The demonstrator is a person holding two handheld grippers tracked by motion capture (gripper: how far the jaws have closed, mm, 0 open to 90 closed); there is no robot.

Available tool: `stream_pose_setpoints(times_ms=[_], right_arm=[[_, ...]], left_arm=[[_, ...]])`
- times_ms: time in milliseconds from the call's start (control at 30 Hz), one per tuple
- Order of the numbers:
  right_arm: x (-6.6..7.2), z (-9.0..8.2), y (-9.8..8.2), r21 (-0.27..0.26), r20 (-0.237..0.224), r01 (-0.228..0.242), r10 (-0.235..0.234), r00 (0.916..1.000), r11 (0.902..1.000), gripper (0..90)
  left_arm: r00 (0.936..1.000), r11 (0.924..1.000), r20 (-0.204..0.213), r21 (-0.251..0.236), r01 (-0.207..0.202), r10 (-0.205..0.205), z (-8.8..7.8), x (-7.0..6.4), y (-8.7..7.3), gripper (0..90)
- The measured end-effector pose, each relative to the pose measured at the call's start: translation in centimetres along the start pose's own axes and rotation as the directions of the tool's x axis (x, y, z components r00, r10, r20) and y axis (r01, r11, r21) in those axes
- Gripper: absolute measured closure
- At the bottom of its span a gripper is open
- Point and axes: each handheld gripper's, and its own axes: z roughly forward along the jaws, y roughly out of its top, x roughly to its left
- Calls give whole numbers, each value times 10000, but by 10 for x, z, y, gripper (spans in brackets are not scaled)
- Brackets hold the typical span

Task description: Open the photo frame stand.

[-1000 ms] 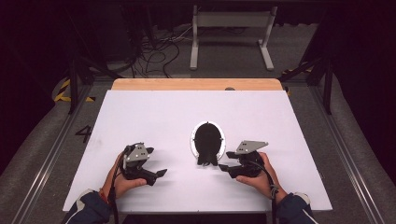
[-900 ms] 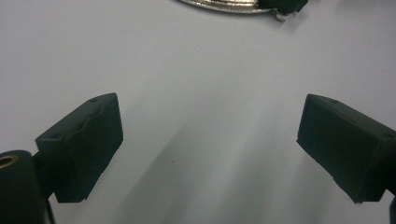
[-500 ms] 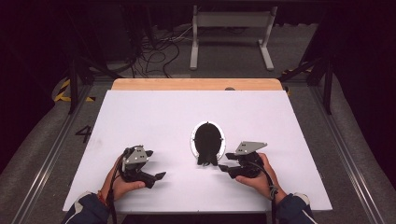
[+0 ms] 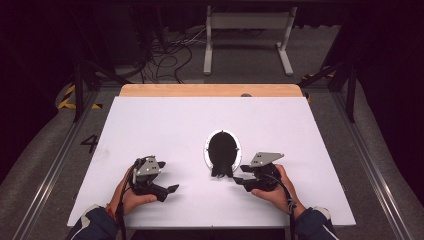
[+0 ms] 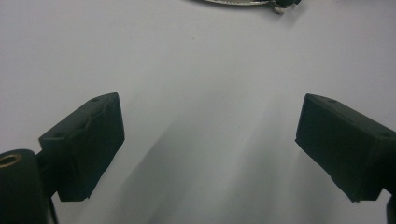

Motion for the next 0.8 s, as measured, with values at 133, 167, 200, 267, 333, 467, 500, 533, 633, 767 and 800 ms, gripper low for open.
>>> stream_pose_setpoints(times_ms=[133,167,200,267,333,467,500,533,633,767,800], right_arm=[[2,1,-1,81,-25,78,-77,10000,9999,521],[2,1,-1,93,-37,98,-98,9999,9999,532],[3,1,-1,152,-65,131,-130,9999,9998,549],[4,0,-2,181,-100,167,-166,9998,9997,581],[6,0,-2,200,-87,252,-250,9996,9995,607],[8,0,-2,280,-115,379,-376,9992,9989,655],[8,0,-2,280,-115,379,-376,9992,9989,655],[8,0,-2,299,-137,386,-382,9992,9988,671],[9,0,-2,353,-118,421,-417,9991,9985,704],[10,2,-3,453,-112,440,-435,9990,9980,734],[10,2,-3,453,-112,440,-435,9990,9980,734]], left_arm=[[9999,9999,-36,88,-95,95,2,-1,1,86],[9999,9999,-27,102,-119,119,2,-1,2,86],[9999,9999,2,86,-109,109,3,-1,2,86],[9999,9997,14,160,-158,158,3,-3,2,87],[9998,9997,5,168,-178,178,4,-4,2,88],[9998,9996,48,198,-181,180,6,-5,4,92],[9998,9996,48,198,-181,180,6,-5,4,94],[9998,9996,55,202,-191,190,6,-5,4,94],[9997,9996,12,188,-228,228,7,-5,4,101],[9997,9995,4,228,-229,228,8,-5,5,109],[9997,9994,8,249,-233,233,8,-5,5,109]])
